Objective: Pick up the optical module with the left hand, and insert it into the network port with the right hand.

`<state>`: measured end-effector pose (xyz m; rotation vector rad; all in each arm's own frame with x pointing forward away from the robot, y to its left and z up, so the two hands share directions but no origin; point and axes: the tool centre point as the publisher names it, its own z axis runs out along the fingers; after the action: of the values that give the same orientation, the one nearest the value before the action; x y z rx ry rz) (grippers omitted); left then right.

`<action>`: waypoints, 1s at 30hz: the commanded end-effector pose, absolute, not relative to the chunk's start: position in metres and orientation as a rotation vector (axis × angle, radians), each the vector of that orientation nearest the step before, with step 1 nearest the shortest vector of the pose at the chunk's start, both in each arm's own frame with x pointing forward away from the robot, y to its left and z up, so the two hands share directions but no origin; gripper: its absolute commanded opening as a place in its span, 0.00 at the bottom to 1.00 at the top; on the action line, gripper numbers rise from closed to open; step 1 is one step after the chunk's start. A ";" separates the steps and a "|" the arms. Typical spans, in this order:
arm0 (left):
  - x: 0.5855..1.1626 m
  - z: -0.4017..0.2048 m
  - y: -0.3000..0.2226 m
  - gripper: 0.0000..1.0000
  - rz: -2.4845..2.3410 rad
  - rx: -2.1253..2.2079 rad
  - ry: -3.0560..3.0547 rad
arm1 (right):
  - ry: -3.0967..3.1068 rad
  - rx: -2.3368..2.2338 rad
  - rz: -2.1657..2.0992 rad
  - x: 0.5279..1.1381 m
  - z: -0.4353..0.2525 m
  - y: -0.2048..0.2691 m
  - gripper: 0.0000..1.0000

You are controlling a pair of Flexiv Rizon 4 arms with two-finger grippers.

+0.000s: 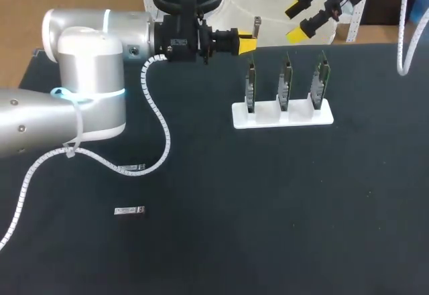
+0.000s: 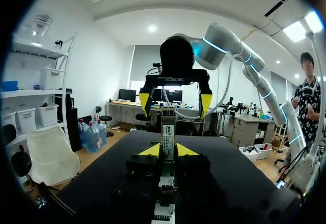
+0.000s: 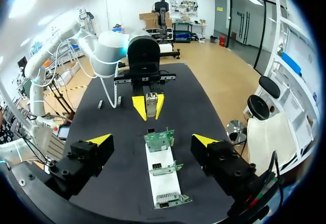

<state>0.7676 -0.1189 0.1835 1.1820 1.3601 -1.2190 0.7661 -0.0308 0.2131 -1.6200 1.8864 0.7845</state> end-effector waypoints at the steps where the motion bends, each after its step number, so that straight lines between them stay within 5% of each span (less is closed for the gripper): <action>1: 0.766 0.183 -0.119 0.00 -1.214 1.178 1.360 | 1.872 -1.621 0.784 0.765 0.212 -0.028 1.00; 30: 0.766 0.183 -0.119 0.00 -1.214 1.178 1.360 | 1.777 -1.698 0.919 0.766 0.219 0.006 1.00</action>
<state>0.7676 -0.1189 0.1835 1.1820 1.3601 -1.2190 0.7691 0.0040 0.2223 -1.7053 1.7796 0.9270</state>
